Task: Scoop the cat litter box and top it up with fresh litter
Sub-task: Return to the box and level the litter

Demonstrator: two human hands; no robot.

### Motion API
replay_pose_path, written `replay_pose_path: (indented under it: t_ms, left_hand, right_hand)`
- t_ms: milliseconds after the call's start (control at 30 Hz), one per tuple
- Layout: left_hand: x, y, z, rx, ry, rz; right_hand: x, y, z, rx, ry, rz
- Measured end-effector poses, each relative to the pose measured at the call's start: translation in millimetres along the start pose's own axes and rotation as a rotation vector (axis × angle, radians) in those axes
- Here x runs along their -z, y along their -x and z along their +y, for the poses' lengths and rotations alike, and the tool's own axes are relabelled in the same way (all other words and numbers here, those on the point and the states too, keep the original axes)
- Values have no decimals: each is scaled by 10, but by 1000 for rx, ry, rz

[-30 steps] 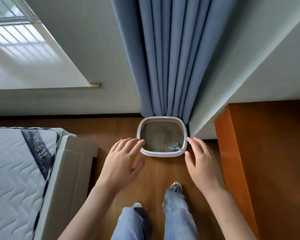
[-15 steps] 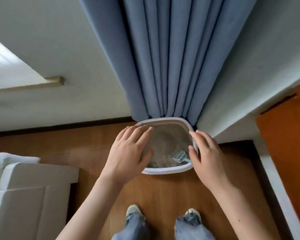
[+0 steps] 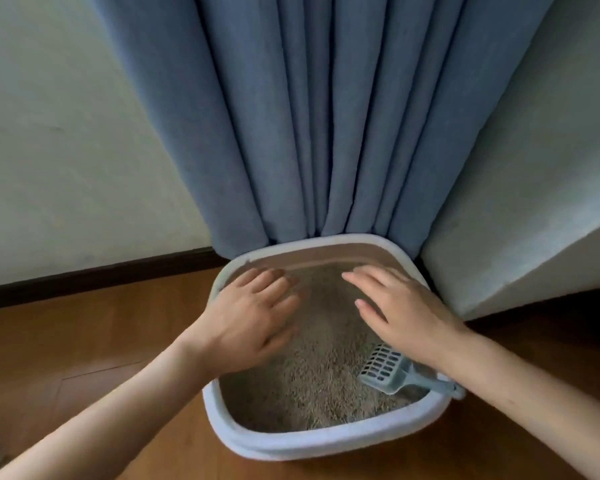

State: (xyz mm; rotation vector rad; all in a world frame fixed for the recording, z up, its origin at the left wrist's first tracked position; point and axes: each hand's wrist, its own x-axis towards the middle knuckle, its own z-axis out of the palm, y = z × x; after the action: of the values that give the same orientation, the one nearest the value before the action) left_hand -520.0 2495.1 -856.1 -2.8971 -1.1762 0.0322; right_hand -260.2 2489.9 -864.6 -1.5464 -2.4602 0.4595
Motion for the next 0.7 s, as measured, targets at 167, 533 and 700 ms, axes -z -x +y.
replay_pose_path:
  t_ms: [167,533,700]
  left_hand:
    - [-936,-159,-226,-120,-127,-1]
    - [-1324,63,-256,-61,-6,-70]
    - [-1277,-115,-405,-49,-33,-22]
  right_hand:
    - [-624,-278,361,163,150,-132]
    - [-717,-219,347,-94,321,-541]
    - [-847,14,405,-267,441,-880]
